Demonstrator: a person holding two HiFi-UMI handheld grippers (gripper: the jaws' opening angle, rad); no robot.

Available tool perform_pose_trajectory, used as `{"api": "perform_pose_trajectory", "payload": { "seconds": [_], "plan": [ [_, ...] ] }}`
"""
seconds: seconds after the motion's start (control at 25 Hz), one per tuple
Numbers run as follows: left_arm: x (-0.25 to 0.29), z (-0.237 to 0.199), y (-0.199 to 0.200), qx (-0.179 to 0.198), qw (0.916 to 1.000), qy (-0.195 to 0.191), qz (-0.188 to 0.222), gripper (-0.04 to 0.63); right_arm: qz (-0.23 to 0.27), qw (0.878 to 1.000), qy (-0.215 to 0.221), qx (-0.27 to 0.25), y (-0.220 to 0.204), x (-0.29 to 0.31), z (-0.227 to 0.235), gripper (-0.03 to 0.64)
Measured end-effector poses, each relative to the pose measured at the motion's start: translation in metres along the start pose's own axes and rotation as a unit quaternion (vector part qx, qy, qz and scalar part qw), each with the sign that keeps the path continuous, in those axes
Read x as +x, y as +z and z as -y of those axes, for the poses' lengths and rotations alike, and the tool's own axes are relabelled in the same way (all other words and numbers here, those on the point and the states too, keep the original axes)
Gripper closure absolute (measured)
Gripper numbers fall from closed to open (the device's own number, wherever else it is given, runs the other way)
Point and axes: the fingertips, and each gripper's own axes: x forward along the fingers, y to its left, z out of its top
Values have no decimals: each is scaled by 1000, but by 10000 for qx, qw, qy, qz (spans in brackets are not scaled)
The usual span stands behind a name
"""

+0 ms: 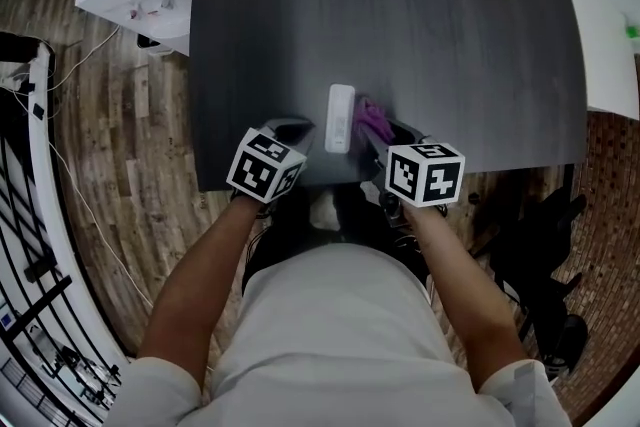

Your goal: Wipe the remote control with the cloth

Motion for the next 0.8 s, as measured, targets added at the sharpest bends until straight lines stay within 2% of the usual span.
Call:
{"api": "perform_pose_trajectory", "payload": {
  "seconds": [0.12, 0.36, 0.44, 0.56, 0.68, 0.8],
  "plan": [
    [7, 6, 1, 116, 9999, -97, -48, 591, -292, 9988, -225, 335, -17, 7, 16, 486],
    [20, 16, 1, 383, 9983, -325, -294, 592, -167, 9956, 102, 914, -18, 21, 8, 486],
    [21, 16, -1, 446, 9976, -365, -392, 592, 44, 9890, 421, 1417, -12, 20, 7, 486],
    [21, 15, -7, 729, 9945, -347, -666, 592, 400, 9716, 1192, 2004, 2, 15, -7, 488],
    [23, 16, -11, 1008, 9904, -358, -872, 592, 509, 9642, 1737, 1939, 14, 14, -30, 487],
    [20, 14, -13, 1144, 9889, -348, -884, 591, 358, 9671, 1954, 1587, 12, 14, -53, 486]
  ]
}}
